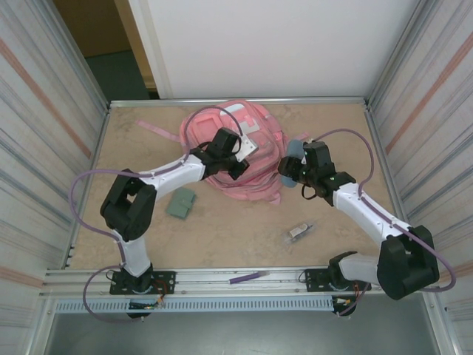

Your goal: Pack the student bag

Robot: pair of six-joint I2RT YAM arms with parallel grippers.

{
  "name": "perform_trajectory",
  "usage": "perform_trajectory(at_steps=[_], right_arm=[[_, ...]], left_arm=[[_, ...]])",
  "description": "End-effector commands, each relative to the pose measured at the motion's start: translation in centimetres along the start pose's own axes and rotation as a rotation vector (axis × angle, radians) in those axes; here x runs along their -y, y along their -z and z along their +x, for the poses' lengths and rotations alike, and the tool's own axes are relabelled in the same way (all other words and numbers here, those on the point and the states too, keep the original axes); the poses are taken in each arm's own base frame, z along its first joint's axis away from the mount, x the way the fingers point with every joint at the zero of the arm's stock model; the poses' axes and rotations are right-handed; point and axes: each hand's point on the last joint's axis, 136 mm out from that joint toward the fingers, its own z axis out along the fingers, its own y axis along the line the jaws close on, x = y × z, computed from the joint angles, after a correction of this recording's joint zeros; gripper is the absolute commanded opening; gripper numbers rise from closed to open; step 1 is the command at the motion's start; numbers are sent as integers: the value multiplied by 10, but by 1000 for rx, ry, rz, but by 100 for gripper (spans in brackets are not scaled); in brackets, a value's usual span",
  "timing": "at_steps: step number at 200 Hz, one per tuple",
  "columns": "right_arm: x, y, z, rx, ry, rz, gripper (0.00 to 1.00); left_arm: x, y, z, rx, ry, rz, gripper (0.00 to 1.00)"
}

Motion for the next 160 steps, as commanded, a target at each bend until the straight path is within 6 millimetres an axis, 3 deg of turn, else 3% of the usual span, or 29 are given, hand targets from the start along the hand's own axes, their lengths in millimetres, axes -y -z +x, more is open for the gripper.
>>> perform_trajectory(at_steps=[1, 41, 83, 101, 138, 160], right_arm=[[5, -1, 14, -59, -10, -5, 42], [-1, 4, 14, -105, -41, -31, 42], [-42, -6, 10, -164, -153, -189, 41], [-58, -22, 8, -168, -211, -211, 44], [-72, -70, -5, -194, -360, -214, 41], [-93, -93, -7, -221, -414, -239, 40]], left_arm=[[-12, 60, -73, 165, 111, 16, 0], [-29, 99, -114, 283, 171, 16, 0], [-20, 131, -149, 433, 179, 85, 0], [-12, 137, -158, 471, 163, 133, 0], [-12, 142, -166, 504, 184, 153, 0], [-8, 147, -169, 528, 177, 168, 0]])
